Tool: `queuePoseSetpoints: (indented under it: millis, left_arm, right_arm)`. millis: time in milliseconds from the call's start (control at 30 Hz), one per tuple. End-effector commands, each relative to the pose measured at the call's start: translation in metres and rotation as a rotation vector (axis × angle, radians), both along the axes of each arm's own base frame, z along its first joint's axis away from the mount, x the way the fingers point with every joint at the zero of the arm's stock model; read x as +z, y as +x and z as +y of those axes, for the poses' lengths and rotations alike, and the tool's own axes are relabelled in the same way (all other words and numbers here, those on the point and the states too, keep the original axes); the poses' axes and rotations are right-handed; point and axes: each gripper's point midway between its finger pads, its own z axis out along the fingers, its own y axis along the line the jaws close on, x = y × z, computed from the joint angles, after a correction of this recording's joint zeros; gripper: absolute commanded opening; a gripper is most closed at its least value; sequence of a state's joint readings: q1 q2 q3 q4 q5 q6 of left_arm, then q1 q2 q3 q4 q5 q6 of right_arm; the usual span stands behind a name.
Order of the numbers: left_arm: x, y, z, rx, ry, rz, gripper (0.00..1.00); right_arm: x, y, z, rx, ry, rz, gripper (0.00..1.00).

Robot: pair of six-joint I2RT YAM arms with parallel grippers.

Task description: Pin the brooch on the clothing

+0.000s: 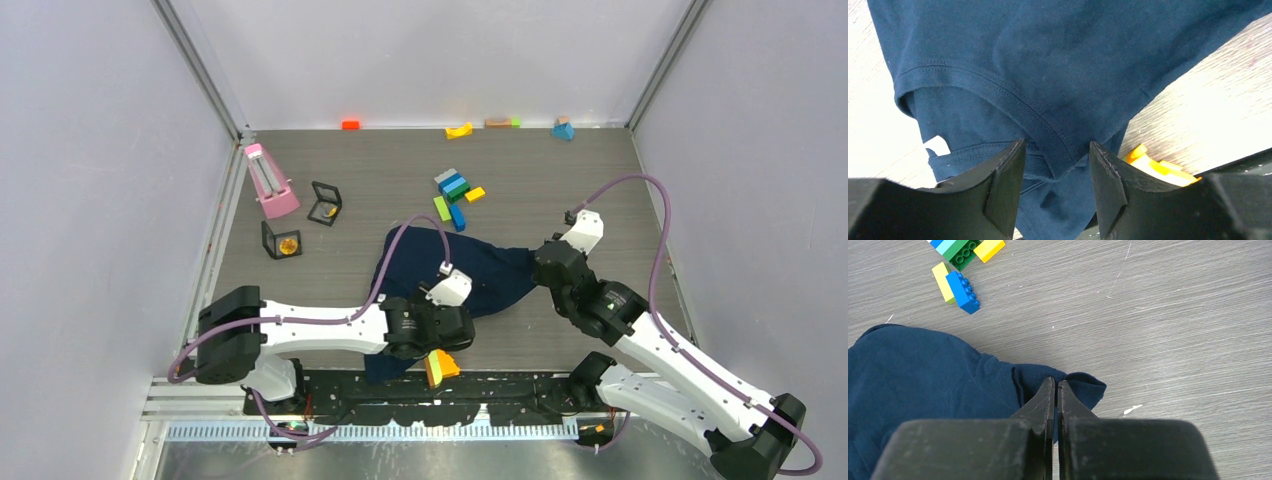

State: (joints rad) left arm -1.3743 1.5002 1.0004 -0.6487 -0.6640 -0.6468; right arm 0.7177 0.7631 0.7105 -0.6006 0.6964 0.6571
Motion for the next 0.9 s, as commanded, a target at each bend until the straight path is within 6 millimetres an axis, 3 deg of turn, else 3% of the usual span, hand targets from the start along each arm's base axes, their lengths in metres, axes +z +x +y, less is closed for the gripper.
queuePoseSetpoints:
  millis: [0, 233, 467, 533, 667, 700, 800, 867]
  left_arm:
    - [0.012, 0.007, -0.003, 0.027, -0.001, -0.048, 0.51]
    - [0.008, 0.011, -0.001, 0.036, 0.023, -0.071, 0.39]
    - [0.017, 0.021, -0.003, 0.035, 0.025, -0.131, 0.00]
    - [0.022, 0.029, -0.004, 0.038, 0.029, -0.143, 0.00]
    - [0.054, 0.063, -0.019, 0.033, -0.067, -0.162, 0.00]
    - [0.064, 0.076, -0.026, 0.016, -0.112, -0.158, 0.00]
    - [0.100, 0.127, -0.042, 0.007, -0.247, -0.137, 0.00]
    - [0.136, 0.163, -0.049, -0.003, -0.275, -0.190, 0.00]
  right_arm:
    - [0.011, 0.003, -0.007, -0.046, 0.019, -0.048, 0.01]
    - [0.013, 0.002, -0.008, -0.048, 0.018, -0.045, 0.01]
    - [0.021, 0.000, -0.011, -0.050, 0.022, -0.056, 0.01]
    - [0.028, -0.001, -0.013, -0.050, 0.013, -0.063, 0.01]
    - [0.053, -0.005, -0.021, -0.041, -0.023, -0.090, 0.01]
    - [0.068, -0.004, -0.022, -0.041, -0.013, -0.114, 0.01]
    - [0.102, -0.007, -0.030, -0.030, -0.047, -0.164, 0.01]
    - [0.136, -0.007, -0.035, -0.033, -0.051, -0.214, 0.01]
